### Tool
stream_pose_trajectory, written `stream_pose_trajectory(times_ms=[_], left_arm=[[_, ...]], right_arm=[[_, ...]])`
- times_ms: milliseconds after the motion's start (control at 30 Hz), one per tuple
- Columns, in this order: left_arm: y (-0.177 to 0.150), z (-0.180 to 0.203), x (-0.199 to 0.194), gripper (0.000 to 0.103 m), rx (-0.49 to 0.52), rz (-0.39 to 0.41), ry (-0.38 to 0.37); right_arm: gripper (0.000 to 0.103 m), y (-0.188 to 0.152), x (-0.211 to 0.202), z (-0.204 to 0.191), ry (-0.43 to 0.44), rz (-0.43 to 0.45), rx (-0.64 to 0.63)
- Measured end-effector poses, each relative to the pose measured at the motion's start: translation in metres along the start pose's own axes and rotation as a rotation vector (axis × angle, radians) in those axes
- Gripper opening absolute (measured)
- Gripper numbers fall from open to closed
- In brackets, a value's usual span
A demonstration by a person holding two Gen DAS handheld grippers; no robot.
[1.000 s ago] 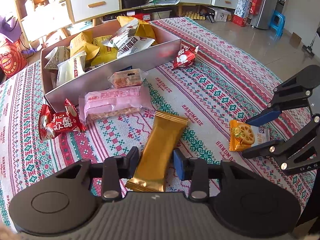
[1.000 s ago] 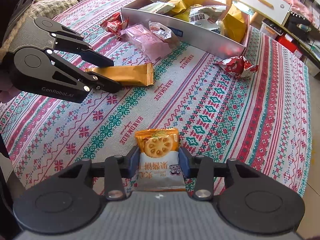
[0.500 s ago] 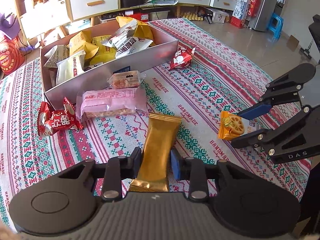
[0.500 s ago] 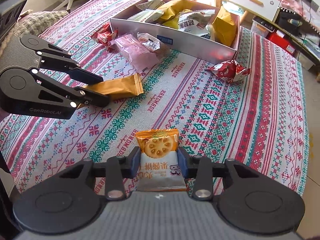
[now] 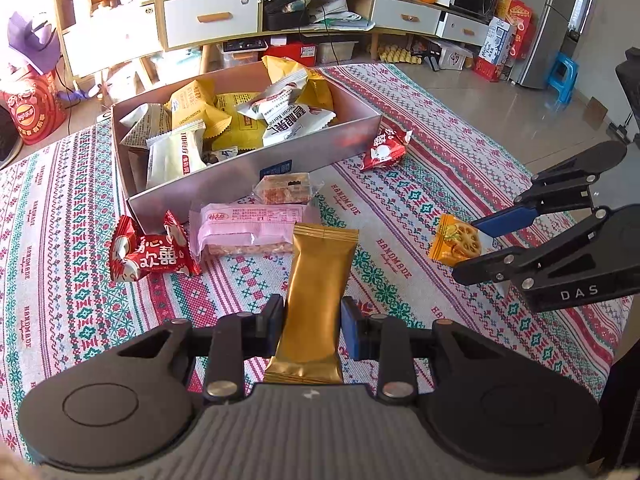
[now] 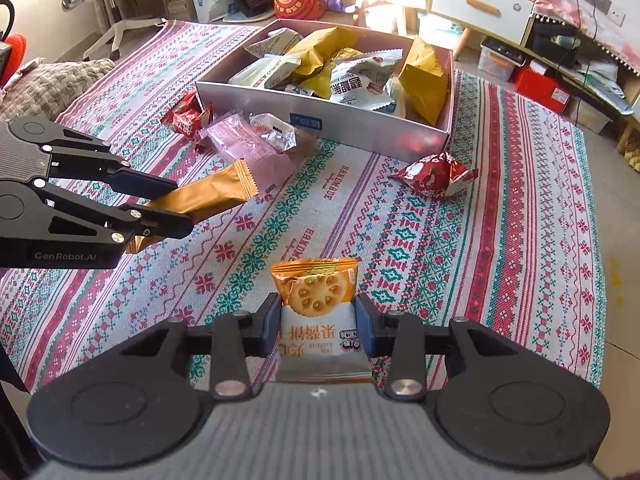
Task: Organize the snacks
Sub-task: 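Carry the gold bar and lotus-root cracker packet into the box with both tools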
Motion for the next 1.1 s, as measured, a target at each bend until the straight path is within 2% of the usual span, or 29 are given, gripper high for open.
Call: stream_pose_trajectory(times_ms=[267,667,867,1100], left_arm=[[0.012,-0.018,-0.011,0.036,-0.067,0.037,0.024],[0.037,-0.052,-0.021,0.036,-0.177,0.107,0.067],[0.058,-0.064,-0.012,0.036,-0.218,0.126,0.066],[0.081,-0.065,0.009,0.036,-0.215,0.126,0.062]], right_arm=[[0.036,0.025,-0.003,0.003,-0.027,0.043,0.065],[0.036,0.065,0.0,0.018,0.0,0.112,0.261],[0.036,0.083,0.007,0.029,0.008,0.167,0.345],[0.036,0.098,0.025,0.051,-0.046,0.208,0.407]])
Point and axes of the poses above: each gripper's, at about its wrist camera, not at the fingertips, and x roughly the way its jaws point, z to its right, y to its top, the point moved 1 cm from there along x, roughly the way its jaws point, and after that the axes turned 2 degrees about -x, right-handed, at the moved point
